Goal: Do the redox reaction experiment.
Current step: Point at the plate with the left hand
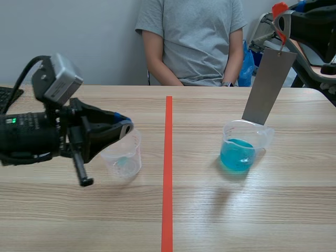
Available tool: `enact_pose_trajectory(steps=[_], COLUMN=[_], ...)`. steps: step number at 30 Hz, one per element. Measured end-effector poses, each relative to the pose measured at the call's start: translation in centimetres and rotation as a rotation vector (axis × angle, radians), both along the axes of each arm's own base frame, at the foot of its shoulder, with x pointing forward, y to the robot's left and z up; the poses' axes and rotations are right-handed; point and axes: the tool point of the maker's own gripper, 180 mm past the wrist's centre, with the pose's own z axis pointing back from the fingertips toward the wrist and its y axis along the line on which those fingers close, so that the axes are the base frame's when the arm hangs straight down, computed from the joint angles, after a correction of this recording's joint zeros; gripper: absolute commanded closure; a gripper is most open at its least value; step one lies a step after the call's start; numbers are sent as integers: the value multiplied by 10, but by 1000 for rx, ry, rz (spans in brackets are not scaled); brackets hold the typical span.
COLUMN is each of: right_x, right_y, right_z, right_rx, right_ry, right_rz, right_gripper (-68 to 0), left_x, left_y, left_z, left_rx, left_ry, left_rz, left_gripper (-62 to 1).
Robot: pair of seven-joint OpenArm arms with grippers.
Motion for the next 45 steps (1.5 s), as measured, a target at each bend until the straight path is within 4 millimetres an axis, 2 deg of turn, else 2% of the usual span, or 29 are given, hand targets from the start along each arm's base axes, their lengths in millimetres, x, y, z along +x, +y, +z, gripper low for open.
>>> enact_pose_trajectory(steps=[5, 11, 16, 25, 29, 35, 45], right_x=[0, 0, 0, 0, 0, 0, 0], right_y=[0, 0, 0, 0, 0, 0, 0], right_z=[0, 0, 0, 0, 0, 0, 0], right_rx=[0, 0, 0, 0, 0, 0, 0], right_ry=[0, 0, 0, 0, 0, 0, 0], right_rz=[0, 0, 0, 0, 0, 0, 0], right_gripper=[-14, -14, -14, -14, -14, -13, -13], left_x=[19, 37, 45, 64, 69, 71, 66], left_y=[-35, -66, -94, -144, -155, -160, -178], left_z=[0, -29, -46, -45, -45, -53, -55], left_rx=[-34, -17, 8, -7, -33, -29, -55], left_ry=[-5, 52, 82, 76, 73, 74, 99], left_rz=[-11, -23, -57, -74, -69, -62, -71], left_gripper=[-51, -51, -51, -51, -51, -51, -51])
